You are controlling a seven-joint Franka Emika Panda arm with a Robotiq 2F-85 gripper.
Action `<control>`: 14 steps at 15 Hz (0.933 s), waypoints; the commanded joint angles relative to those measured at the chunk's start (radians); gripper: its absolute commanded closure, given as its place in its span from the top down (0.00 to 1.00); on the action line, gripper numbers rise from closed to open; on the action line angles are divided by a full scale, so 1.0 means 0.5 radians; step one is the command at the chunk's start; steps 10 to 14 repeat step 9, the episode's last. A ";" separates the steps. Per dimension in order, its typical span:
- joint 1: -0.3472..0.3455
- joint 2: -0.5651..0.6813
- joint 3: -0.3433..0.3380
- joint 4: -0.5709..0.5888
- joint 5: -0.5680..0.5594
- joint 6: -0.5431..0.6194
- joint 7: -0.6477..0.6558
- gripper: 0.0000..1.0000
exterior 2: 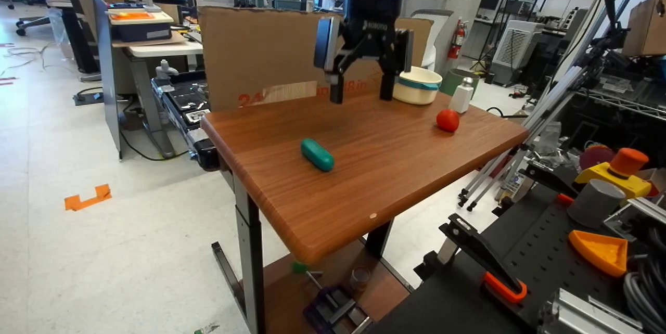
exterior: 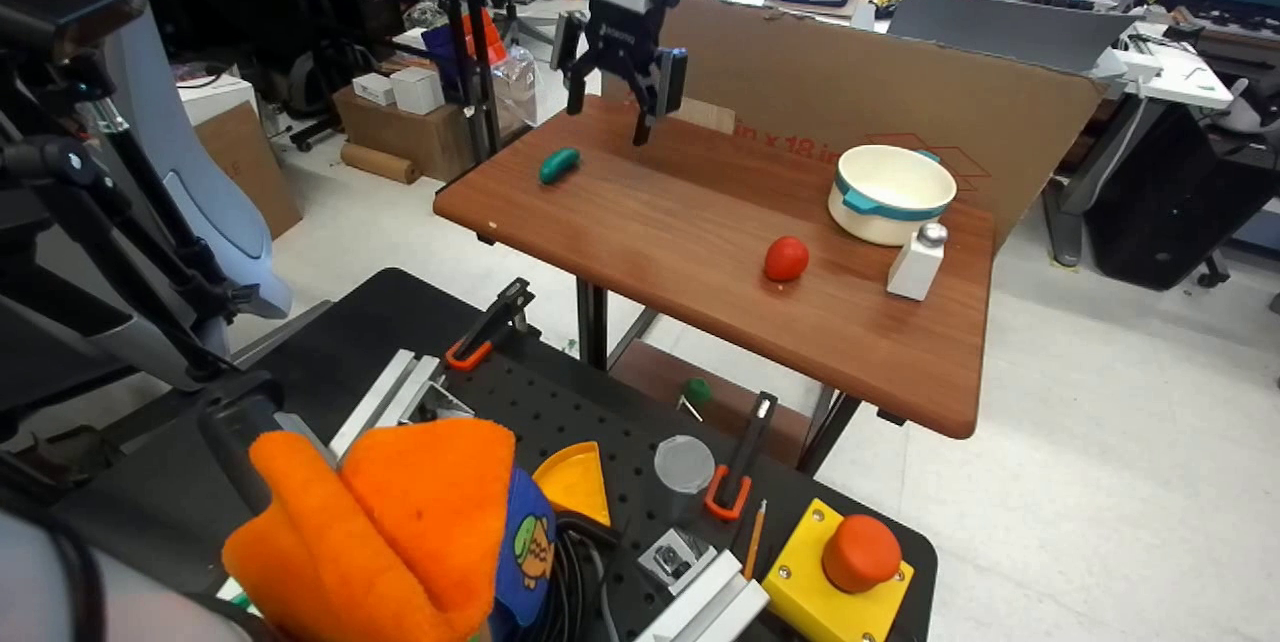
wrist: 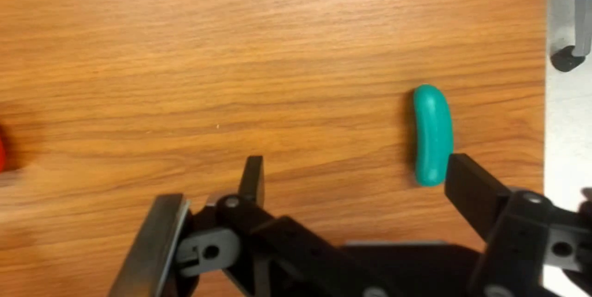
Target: Move the blue object on the table
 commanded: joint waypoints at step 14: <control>-0.141 -0.596 0.015 -0.186 0.163 -0.399 -0.109 1.00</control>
